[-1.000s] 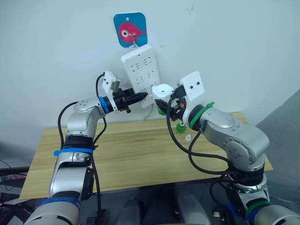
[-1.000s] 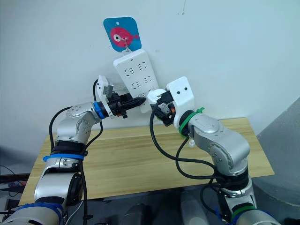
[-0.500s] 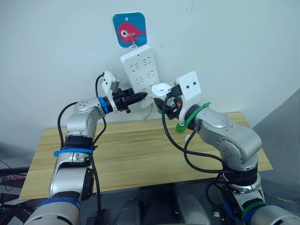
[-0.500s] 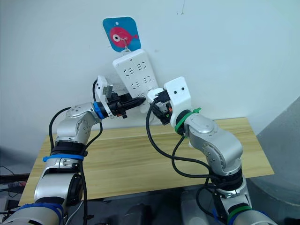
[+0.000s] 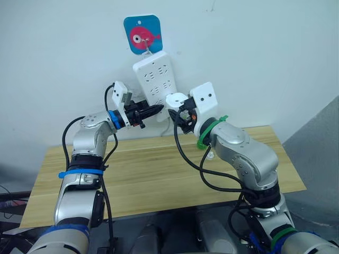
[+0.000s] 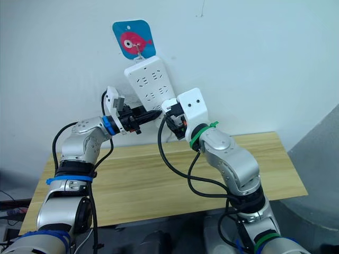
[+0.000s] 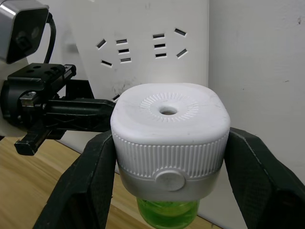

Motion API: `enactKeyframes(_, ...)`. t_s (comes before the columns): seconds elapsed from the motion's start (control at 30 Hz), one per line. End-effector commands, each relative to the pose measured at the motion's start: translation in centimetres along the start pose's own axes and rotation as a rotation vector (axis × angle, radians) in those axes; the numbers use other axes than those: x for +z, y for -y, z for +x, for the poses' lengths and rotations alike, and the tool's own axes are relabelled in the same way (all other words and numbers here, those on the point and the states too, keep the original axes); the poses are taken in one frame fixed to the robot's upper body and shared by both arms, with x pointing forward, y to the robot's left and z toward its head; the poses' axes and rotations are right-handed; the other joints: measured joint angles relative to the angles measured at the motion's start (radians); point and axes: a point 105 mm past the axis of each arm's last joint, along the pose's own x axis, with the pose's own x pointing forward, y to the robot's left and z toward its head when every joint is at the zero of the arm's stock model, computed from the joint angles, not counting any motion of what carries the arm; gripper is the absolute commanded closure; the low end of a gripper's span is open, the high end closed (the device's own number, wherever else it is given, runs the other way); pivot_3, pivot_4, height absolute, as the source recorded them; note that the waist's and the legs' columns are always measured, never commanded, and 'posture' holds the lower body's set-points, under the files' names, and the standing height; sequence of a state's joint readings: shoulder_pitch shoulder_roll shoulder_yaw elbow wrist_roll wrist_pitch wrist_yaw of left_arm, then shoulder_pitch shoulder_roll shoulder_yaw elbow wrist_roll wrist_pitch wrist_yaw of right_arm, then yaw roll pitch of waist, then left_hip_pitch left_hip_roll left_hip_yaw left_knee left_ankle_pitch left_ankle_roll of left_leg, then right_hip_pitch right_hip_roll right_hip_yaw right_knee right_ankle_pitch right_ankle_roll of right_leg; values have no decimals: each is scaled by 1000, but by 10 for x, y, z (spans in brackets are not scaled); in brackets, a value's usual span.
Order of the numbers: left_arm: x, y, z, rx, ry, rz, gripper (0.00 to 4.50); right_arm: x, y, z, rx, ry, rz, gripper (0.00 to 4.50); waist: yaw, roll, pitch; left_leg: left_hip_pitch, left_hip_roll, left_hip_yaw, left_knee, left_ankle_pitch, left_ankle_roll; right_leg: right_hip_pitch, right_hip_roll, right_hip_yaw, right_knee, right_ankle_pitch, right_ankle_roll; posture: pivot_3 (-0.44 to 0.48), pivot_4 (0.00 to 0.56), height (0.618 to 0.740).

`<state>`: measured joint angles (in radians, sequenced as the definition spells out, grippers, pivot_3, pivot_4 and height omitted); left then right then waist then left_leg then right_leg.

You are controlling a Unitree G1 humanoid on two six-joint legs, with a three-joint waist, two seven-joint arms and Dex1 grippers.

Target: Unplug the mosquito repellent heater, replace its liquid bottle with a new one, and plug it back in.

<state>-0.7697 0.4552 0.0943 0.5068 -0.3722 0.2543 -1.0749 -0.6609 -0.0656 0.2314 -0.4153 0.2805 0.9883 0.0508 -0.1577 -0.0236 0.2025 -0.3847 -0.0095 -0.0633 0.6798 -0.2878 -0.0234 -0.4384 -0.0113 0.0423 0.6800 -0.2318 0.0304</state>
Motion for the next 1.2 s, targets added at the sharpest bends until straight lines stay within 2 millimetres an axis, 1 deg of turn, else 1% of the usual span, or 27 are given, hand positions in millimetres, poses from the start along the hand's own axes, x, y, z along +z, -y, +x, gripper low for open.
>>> enactKeyframes(0.03, -1, 22, 12, -118, -1, 8, 3179, 10, 1, 10, -23, 47, -8, 1581, -6, 0, -1, 0, 0, 0, 0, 0, 0, 0, 0, 0, 0, 0, 0, -202, 159, 740)
enactKeyframes(0.2, -2, 24, 11, -128, -8, 4, 3179, 4, 5, 15, -14, 41, 28, 1581, -12, -1, -4, 2, 1, 0, 0, 0, 0, 1, 1, 0, 1, 0, 0, -200, 157, 740)
enactKeyframes(0.33, -3, 15, 7, -82, -14, 36, 3179, 4, 2, 7, 22, 41, 42, 1581, -12, 0, -7, 2, 1, 0, 0, 0, 0, 1, 1, 0, 1, 0, 0, -197, 156, 740)
enactKeyframes(0.37, -2, 13, 6, -70, -5, 44, 3179, 3, 2, 5, 20, 41, 44, 1231, -12, 0, -7, 2, 1, -1, 0, 0, 0, 1, 1, 0, 1, 0, 0, -197, 156, 740)
enactKeyframes(0.4, 0, 5, 4, -28, -1, 71, 3179, 3, 4, 1, 15, 39, 41, 857, -10, 0, -7, 2, 1, -1, 0, 0, 0, 1, 1, 0, 1, 0, 0, -197, 156, 740)
enactKeyframes(0.47, 3, -7, -1, 40, 7, 104, 2445, 1, 5, -6, 13, 30, 26, 203, -6, 0, -7, 1, 1, -2, 0, 0, 0, 1, 0, 0, 0, 0, 0, -197, 156, 740)
enactKeyframes(0.5, 3, -12, -5, 69, 5, 124, 2176, 0, 4, -10, 21, 20, 10, 0, -6, 0, -7, -1, 0, -2, 0, 0, 0, 1, 0, -1, -1, 0, 0, -200, 154, 740)
enactKeyframes(0.6, 3, -25, -21, 136, -10, 165, 1241, -5, 1, -25, 64, -9, -52, 0, -9, 0, -7, -6, 0, -1, 0, 0, 0, -4, -1, 0, -1, 0, 0, -200, 154, 740)
enactKeyframes(0.63, 3, -27, -24, 148, -13, 176, 855, -6, 1, -27, 72, -14, -61, 0, -10, 0, -7, -8, 0, -1, 0, 0, 0, -6, -1, 0, -1, 0, 0, -200, 154, 740)
enactKeyframes(0.7, 3, -31, -36, 184, -33, 219, 231, -10, 1, -36, 99, -31, -105, 0, -10, 0, -7, -9, 0, -1, 0, 0, 0, -7, -2, 0, -1, 0, 0, -193, 153, 740)
enactKeyframes(0.73, 2, -31, -42, 194, -41, 232, 16, -12, 0, -40, 114, -37, -126, 0, -11, 0, -7, -8, 0, -1, 0, 0, 0, -7, -2, 0, 0, 0, 0, -193, 153, 740)
enactKeyframes(0.77, 2, -31, -45, 200, -46, 241, 16, -14, 0, -42, 124, -41, -139, 0, -14, 0, -7, -8, 0, -1, 0, 0, 0, -7, -1, 0, 0, 0, 0, -193, 153, 740)
enactKeyframes(0.8, 1, -29, -51, 191, -54, 243, 16, -14, 0, -45, 138, -37, -155, 0, -16, 0, -7, -7, 0, -1, 0, 0, 0, -6, -1, 0, 0, 0, 0, -183, 154, 740)
enactKeyframes(0.9, 2, -11, -71, 147, -77, 251, 16, -15, 1, -55, 186, -24, -216, 0, -23, 0, -7, -7, 2, -1, -1, 0, 0, -7, 1, 0, 0, 0, 0, -164, 153, 740)
enactKeyframes(1.0, 1, 20, -92, 79, -118, 261, 16, -11, -2, -62, 245, 11, -242, 0, -21, 0, -7, -7, 2, -2, -2, 0, 0, -7, 0, 0, -1, 0, 0, -144, 152, 740)
enactKeyframes(1.07, 0, 41, -102, 54, -135, 242, 16, -8, -5, -65, 292, 38, -231, 0, -12, 0, -7, -8, 2, -2, -2, 0, 0, -7, 0, 0, -2, 0, 0, -119, 149, 740)
enactKeyframes(1.17, -2, 76, -107, -11, -143, 208, 0, -6, -13, -66, 358, 68, -199, 578, 8, -1, -7, -7, 1, -1, -1, 0, 0, -5, -1, 0, -2, 0, 0, -100, 144, 740)
enactKeyframes(1.2, -1, 87, -106, -33, -136, 199, 0, -6, -16, -65, 377, 73, -195, 932, 18, -1, -7, -5, 1, -1, -1, 0, 0, -4, -1, 0, -2, 0, 0, -96, 144, 740)
